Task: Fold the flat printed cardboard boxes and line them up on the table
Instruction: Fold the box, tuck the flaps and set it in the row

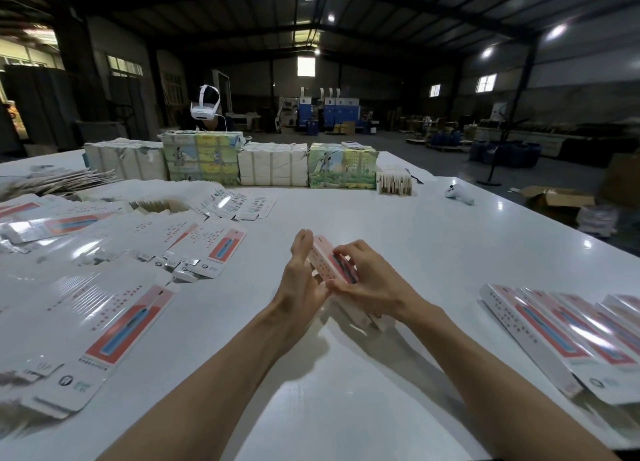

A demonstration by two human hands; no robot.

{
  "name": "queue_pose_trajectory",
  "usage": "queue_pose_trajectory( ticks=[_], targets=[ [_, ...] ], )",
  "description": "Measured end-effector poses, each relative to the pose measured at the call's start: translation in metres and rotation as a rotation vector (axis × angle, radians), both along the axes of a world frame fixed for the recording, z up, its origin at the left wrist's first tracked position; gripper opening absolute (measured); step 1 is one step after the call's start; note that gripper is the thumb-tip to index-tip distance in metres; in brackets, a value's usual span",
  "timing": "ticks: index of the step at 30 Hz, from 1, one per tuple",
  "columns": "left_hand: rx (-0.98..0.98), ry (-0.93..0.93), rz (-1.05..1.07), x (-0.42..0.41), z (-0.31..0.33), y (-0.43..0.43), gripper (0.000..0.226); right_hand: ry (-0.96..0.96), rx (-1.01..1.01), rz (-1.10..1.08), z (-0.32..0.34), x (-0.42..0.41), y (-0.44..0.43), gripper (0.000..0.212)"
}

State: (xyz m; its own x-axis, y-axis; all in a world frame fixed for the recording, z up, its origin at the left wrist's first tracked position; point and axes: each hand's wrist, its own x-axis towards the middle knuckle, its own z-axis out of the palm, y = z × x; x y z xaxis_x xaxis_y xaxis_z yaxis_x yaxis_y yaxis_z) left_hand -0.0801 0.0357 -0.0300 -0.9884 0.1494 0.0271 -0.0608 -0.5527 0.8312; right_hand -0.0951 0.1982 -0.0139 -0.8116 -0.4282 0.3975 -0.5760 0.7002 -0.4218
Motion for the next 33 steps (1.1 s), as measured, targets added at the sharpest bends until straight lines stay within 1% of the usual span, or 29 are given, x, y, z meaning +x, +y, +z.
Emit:
queue_pose_trajectory(
  ticks=[1, 2, 4, 5, 6, 7, 9, 11, 13, 17, 22, 25, 28, 33],
  targets=[
    [-0.068, 0.014, 0.006, 0.0, -0.001, 0.001, 0.063, 0.023, 0.024, -0.044, 0.003, 0.004, 0.003, 0.055],
    [-0.191, 0.064, 0.04, -0.001, -0.004, 0.002, 0.055, 0.049, 0.057, -0.104, 0.006, 0.008, 0.008, 0.051],
    [-0.487, 0.22, 0.167, 0.0, -0.012, 0.004, 0.034, 0.099, 0.14, -0.261, 0.008, 0.018, 0.024, 0.047],
    [-0.564, 0.268, 0.213, -0.001, -0.016, 0.003, 0.025, 0.108, 0.191, -0.351, 0.008, 0.024, 0.035, 0.046],
    [-0.598, 0.291, 0.228, -0.001, -0.02, 0.003, 0.024, 0.101, 0.25, -0.443, 0.006, 0.03, 0.046, 0.043],
    [-0.613, 0.299, 0.219, -0.002, -0.024, 0.002, 0.028, 0.079, 0.309, -0.528, 0.003, 0.038, 0.057, 0.039],
    [-0.648, 0.306, 0.17, -0.002, -0.026, 0.001, 0.03, 0.039, 0.468, -0.689, -0.007, 0.053, 0.079, 0.034],
    [-0.736, 0.333, 0.146, -0.002, -0.026, 0.001, 0.029, 0.043, 0.647, -0.807, -0.02, 0.068, 0.099, 0.035],
    [-0.786, 0.353, 0.124, -0.002, -0.028, 0.002, 0.028, 0.057, 0.68, -0.861, -0.028, 0.078, 0.116, 0.04],
    [-0.769, 0.354, 0.091, -0.001, -0.029, 0.002, 0.026, 0.049, 0.63, -0.889, -0.028, 0.091, 0.14, 0.047],
    [-0.81, 0.367, 0.096, -0.001, -0.03, 0.002, 0.022, 0.011, 0.645, -1.003, -0.023, 0.099, 0.164, 0.045],
    [-0.819, 0.359, 0.079, 0.002, -0.029, 0.003, 0.022, 0.09, 0.672, -1.013, -0.013, 0.096, 0.158, 0.036],
    [-0.876, 0.357, 0.087, 0.007, -0.024, 0.002, 0.024, 0.192, 0.538, -0.862, 0.002, 0.08, 0.125, 0.018],
    [-1.016, 0.325, 0.116, 0.008, -0.013, 0.0, 0.028, 0.289, 0.354, -0.548, 0.012, 0.039, 0.04, 0.017]
  ],
)
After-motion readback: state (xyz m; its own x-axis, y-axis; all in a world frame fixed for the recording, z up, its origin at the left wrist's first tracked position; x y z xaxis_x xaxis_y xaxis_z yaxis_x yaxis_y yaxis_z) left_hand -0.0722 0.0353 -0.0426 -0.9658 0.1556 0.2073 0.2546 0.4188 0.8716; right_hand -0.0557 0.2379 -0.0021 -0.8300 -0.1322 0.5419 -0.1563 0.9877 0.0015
